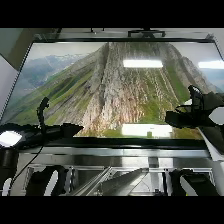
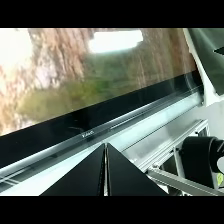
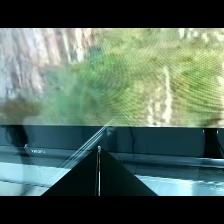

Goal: Fold the shirts.

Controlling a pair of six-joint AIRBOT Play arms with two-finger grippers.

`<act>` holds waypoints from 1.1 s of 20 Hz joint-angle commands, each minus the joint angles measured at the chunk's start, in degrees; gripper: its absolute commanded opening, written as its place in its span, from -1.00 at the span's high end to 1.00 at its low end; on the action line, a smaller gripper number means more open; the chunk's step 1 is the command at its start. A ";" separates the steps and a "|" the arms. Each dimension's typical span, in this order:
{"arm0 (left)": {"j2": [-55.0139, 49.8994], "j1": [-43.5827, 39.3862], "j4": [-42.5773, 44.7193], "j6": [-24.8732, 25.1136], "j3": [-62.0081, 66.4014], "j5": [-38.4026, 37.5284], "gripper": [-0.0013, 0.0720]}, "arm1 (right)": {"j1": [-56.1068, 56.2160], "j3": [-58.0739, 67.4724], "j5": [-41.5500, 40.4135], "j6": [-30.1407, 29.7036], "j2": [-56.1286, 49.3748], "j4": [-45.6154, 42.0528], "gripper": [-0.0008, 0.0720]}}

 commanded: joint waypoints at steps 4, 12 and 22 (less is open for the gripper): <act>0.04 -0.04 0.07 0.11 -0.02 0.00 0.96 | 0.04 -0.02 0.00 0.02 0.04 0.00 0.93; -12.59 15.85 27.54 -6.25 26.45 -0.92 -1.00 | 0.04 -0.02 0.00 0.02 0.04 0.00 0.93; -32.63 48.37 54.14 -18.03 25.92 -1.81 -1.00 | 0.04 -0.04 -0.04 0.02 0.04 0.00 0.93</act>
